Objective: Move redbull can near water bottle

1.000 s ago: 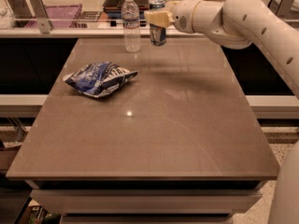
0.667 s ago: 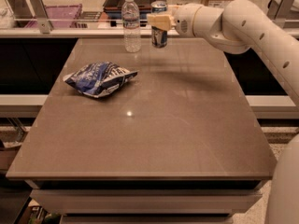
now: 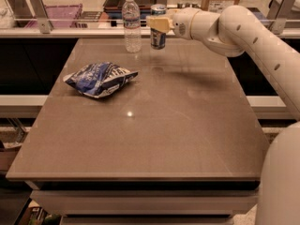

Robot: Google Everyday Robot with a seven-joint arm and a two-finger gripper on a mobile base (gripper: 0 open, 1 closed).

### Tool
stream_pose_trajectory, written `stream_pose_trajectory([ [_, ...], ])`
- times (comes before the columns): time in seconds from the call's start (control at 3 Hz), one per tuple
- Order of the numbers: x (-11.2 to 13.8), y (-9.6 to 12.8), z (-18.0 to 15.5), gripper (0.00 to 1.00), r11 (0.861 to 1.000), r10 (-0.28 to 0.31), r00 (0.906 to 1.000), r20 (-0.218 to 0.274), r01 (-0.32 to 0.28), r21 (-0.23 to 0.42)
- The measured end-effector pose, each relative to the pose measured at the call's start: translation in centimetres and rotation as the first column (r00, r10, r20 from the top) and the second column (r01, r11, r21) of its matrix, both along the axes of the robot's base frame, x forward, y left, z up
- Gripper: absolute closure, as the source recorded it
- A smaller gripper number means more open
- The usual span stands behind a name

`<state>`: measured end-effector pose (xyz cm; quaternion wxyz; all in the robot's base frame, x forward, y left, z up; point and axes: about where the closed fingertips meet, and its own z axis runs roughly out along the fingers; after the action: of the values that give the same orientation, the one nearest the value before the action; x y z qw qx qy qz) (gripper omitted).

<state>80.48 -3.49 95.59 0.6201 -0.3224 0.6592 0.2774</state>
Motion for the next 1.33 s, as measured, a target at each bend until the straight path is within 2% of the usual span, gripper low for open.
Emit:
stream_pose_trajectory([
  [0.67, 2.3, -0.7, -2.9, 1.00, 0.999, -0.033, 0.9969, -0.072, 0.033, 0.007],
  [1.0, 2.6, -0.9, -4.1, 1.00, 0.999, -0.044, 0.9949, -0.091, 0.046, 0.012],
  [1.33, 2.6, -0.7, -4.8, 1.00, 0.999, -0.052, 0.9945, -0.090, 0.054, 0.010],
])
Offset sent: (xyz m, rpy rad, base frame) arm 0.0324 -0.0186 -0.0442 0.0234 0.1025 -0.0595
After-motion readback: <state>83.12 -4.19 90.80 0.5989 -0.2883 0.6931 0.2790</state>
